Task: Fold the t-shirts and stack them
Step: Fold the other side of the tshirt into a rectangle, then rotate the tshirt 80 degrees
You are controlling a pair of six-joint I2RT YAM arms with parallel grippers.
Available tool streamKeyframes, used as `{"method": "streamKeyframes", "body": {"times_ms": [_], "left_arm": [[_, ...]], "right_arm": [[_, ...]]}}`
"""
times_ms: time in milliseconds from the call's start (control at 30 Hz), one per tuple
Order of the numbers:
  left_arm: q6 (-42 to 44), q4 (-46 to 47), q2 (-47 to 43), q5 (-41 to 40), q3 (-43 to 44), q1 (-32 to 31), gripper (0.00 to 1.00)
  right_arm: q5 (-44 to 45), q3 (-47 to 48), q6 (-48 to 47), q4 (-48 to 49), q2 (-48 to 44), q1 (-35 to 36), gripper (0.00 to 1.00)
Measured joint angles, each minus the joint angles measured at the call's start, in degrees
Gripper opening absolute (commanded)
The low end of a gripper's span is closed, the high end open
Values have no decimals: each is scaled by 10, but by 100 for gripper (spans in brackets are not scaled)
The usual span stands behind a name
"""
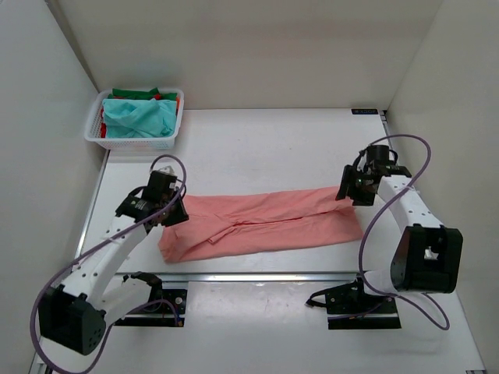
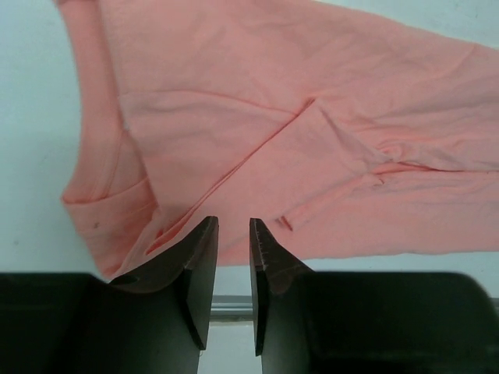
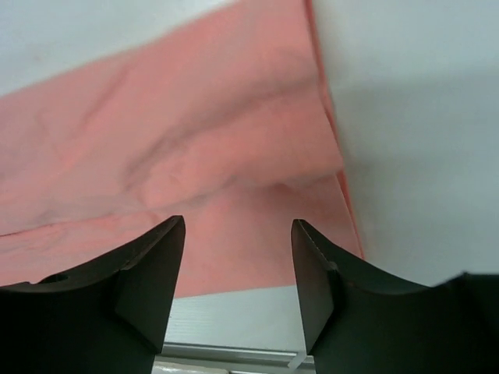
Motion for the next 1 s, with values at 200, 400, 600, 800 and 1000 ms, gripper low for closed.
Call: {"method": "streamKeyframes", "body": {"times_ms": [200,400,600,800,1000], "left_arm": [[-4,57,85,-10,-1,-55,32],[-26,103,185,-18,-31,-76,32],[-17,101,390,-34,93,-94,29],[8,79,607,-36,380,-100,28],[59,-40,904,-22,864,-82,24]], "right_arm": [[-11,48,-10,51,63,36,46],[-15,41,-4,70,155,49,44],[17,-12,36,66,133,103,43],[20,-108,140,37,29,209,37],[-12,-200,285,73,-68,379,32]]}}
